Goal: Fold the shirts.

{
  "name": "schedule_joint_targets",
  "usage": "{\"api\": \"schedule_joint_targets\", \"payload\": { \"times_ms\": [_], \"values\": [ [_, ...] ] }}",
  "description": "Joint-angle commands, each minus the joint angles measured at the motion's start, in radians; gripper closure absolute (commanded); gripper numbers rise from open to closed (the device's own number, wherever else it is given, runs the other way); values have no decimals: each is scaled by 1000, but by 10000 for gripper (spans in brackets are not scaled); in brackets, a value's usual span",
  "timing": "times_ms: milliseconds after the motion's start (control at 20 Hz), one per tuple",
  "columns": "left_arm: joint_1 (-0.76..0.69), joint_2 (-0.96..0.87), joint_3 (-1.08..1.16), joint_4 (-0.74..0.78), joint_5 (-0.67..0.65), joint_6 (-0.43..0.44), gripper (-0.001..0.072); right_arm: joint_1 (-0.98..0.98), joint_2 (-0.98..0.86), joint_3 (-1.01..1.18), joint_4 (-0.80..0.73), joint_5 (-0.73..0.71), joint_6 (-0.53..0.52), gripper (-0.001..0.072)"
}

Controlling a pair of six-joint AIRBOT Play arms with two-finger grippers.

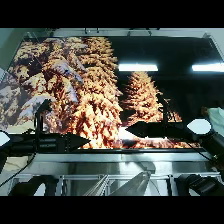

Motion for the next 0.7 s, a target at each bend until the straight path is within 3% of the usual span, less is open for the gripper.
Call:
{"api": "schedule_joint_targets", "payload": {
  "times_ms": [0,150,200,300,400,500,550,650],
  "values": [
    [-1,26,0,1,4,-2,702,1,-1,0,0,0,0,692],
    [16,57,15,38,9,-22,704,1,-1,0,0,0,0,692],
    [46,66,54,134,1,-87,704,1,-1,0,0,0,0,692],
    [164,90,200,495,-21,-256,704,1,-1,0,0,0,0,692],
    [349,128,343,863,-2,-359,700,1,-1,0,0,0,0,692],
    [517,161,396,1064,83,-404,266,1,-1,0,0,-1,0,692],
    [579,158,394,1077,135,-468,-13,1,-1,0,0,2,0,692],
    [617,86,381,1080,147,-513,-11,1,-1,0,0,3,0,692]
  ]
}}
